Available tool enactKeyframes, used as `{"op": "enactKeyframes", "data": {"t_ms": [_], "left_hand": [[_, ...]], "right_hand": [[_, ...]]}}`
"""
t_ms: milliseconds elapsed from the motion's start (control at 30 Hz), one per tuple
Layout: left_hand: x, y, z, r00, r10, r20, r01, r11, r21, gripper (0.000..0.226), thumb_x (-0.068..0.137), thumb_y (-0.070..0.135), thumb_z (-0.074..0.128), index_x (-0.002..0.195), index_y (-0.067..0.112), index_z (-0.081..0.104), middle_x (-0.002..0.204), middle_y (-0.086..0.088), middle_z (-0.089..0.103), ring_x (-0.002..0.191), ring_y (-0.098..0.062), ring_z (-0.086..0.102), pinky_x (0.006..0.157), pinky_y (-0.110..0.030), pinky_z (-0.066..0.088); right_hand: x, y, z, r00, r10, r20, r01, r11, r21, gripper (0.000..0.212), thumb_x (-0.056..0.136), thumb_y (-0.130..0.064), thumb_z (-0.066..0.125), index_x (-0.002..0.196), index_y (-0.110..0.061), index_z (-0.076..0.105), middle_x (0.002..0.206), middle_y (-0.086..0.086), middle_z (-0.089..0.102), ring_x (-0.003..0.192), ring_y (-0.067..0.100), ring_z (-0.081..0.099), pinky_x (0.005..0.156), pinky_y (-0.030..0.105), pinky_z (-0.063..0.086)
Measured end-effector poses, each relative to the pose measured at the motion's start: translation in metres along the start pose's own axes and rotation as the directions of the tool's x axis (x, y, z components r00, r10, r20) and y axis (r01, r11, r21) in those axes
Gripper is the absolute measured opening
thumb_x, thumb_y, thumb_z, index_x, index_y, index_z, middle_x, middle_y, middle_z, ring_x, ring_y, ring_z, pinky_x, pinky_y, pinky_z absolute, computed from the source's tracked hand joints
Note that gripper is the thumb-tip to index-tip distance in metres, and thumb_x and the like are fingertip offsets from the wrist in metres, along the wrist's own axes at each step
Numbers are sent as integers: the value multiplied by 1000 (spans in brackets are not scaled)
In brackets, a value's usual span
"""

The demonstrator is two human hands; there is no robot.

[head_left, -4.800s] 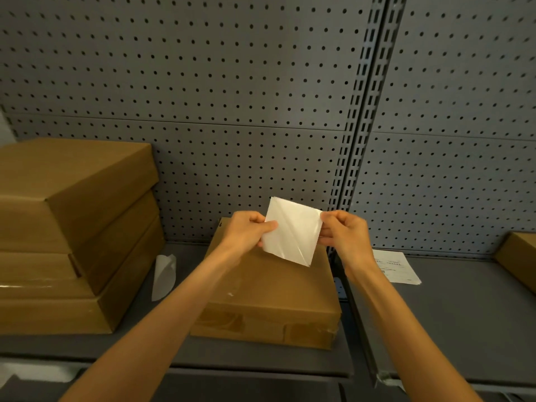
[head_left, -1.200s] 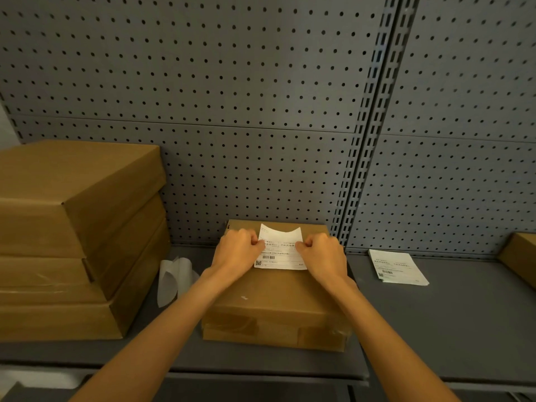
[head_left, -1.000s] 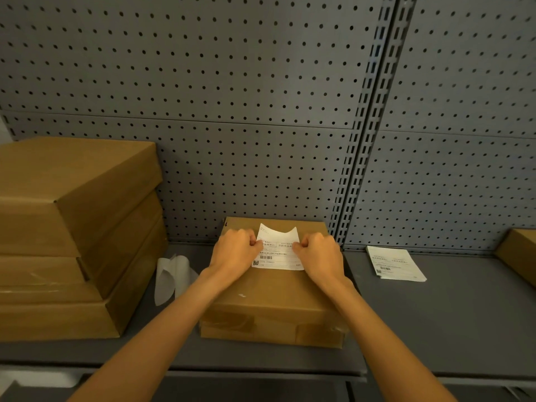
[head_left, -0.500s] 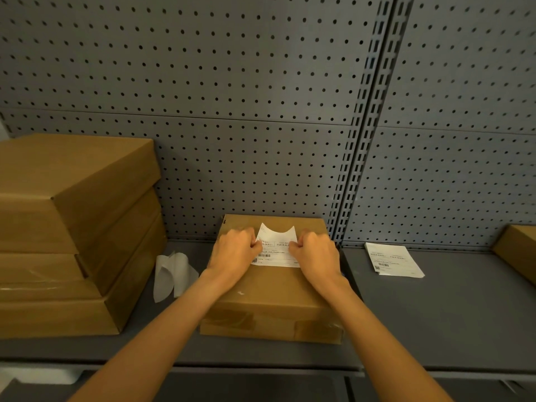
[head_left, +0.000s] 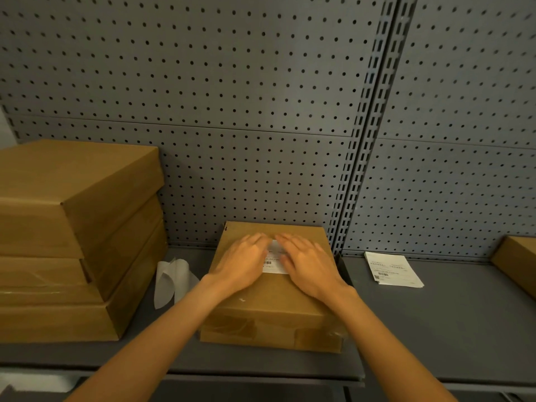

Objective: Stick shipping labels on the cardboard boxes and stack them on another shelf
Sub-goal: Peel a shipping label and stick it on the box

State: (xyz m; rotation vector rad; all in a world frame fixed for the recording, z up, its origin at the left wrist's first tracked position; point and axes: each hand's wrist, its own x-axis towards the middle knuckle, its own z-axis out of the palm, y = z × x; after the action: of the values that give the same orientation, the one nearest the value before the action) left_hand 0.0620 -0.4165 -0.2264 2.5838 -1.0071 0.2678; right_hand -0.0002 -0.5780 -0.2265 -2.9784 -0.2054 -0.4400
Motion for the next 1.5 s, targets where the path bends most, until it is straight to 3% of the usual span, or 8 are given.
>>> {"op": "enactKeyframes", "data": {"t_ms": [100, 200, 467, 700, 933, 1100, 1300, 1500], "left_hand": [[4, -4, 3, 975, -5, 220, -1, 1000, 28, 50, 104, 32, 20, 151, 17, 12, 159, 1, 10, 146, -10, 7, 118, -29, 6], [8, -8, 5, 940, -43, 339, 16, 997, 81, 53, 103, 37, 11, 151, 19, 0, 159, 4, -3, 145, -6, -3, 119, -29, -2], [4, -13, 5, 930, -66, 361, 34, 995, 95, 54, 101, 42, 7, 151, 23, -6, 158, 11, -9, 144, -1, -8, 118, -29, -5], [3, -12, 6, 936, -78, 344, 46, 994, 99, 54, 101, 43, 6, 150, 24, -6, 158, 10, -8, 144, -2, -8, 119, -30, -4], [5, -11, 5, 939, -76, 334, 41, 993, 111, 55, 101, 43, 8, 151, 22, -4, 159, 9, -7, 144, -4, -7, 117, -28, -6], [13, -7, 2, 929, -30, 369, -10, 994, 107, 54, 102, 37, 12, 151, 21, -4, 159, 6, -8, 144, -3, -8, 116, -25, -9], [-2, 10, -3, 867, 152, 474, -165, 986, -15, 52, 102, 43, 11, 149, 32, -8, 156, 17, -12, 141, 1, -14, 116, -23, -9], [-34, 17, -17, 834, 254, 489, -254, 965, -68, 50, 102, 43, 12, 148, 35, -7, 148, 26, -16, 134, 10, -18, 109, -15, -13]], "right_hand": [[7, 5, 2, 962, 34, 269, -44, 999, 30, 52, 104, -37, 17, 153, -24, 7, 160, -8, 6, 147, 8, 1, 119, 35, -4], [7, 8, 4, 935, 75, 346, -91, 995, 31, 53, 103, -40, 12, 153, -26, 3, 160, -10, 1, 146, 4, -3, 119, 33, -6], [3, 9, 8, 923, 248, 294, -260, 966, 3, 56, 101, -46, 13, 153, -27, 4, 161, -6, -1, 147, 8, -4, 119, 36, -7], [-1, 10, 8, 869, 448, 212, -458, 889, 0, 55, 102, -40, 14, 153, -20, 7, 161, 1, 1, 148, 17, -4, 120, 42, -2], [-4, 24, 2, 897, 340, 281, -364, 931, 36, 56, 103, -42, 12, 153, -17, 3, 161, 2, -3, 148, 16, -7, 119, 36, -6], [-7, 23, 3, 925, 296, 237, -310, 950, 23, 57, 103, -40, 13, 153, -13, 4, 161, 2, -1, 148, 14, -7, 117, 31, -9], [-7, 22, 5, 919, 320, 232, -340, 939, 49, 57, 104, -40, 15, 153, -12, 6, 161, 3, 2, 148, 14, -2, 120, 32, -1], [-5, 23, 7, 917, 329, 228, -350, 935, 59, 57, 104, -39, 16, 153, -12, 8, 161, 3, 4, 148, 14, 0, 120, 30, -1]]}}
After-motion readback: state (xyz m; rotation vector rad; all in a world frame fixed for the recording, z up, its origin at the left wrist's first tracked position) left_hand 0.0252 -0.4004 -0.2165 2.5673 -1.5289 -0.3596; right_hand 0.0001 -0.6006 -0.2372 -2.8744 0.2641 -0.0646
